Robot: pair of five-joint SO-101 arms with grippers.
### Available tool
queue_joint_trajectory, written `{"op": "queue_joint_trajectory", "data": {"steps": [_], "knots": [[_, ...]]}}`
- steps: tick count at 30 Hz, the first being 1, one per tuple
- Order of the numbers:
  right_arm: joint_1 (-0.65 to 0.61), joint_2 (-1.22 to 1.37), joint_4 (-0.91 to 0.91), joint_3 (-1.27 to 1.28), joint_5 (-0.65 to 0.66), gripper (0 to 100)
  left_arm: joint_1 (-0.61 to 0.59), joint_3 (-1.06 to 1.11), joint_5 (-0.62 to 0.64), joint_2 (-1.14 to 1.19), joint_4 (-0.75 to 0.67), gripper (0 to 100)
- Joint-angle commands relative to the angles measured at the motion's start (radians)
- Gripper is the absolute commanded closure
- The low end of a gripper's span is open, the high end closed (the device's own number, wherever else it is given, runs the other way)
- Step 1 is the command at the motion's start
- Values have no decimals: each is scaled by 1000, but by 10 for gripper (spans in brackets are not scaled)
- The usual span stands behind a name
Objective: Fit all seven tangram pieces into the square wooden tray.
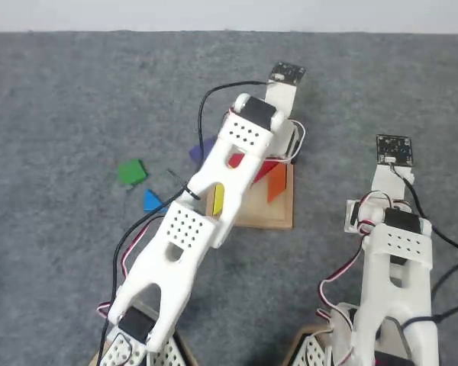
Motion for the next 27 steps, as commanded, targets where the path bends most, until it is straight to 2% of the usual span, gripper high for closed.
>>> {"op": "queue_joint_trajectory", "data": {"steps": [1, 5, 9, 15, 21, 24, 27], "knots": [[-18, -35, 5, -43, -11, 991, -14, 71, -51, -87, 40, 807], [-54, -35, 8, -41, -11, 991, -32, 70, -101, -173, 41, 808], [-54, -33, 8, -41, -9, 991, -57, 166, -160, -411, 41, 808], [-90, -27, 10, -41, -6, 991, -173, 611, -235, -842, 38, 808], [-140, -33, 12, -12, 3, 991, -344, 1015, -402, -1181, 38, 808], [-147, -33, 25, -14, 61, 991, -390, 1218, -473, -1316, 34, 808], [-105, -22, 36, -48, 110, 990, -400, 1403, -483, -1439, -12, 808]]}}
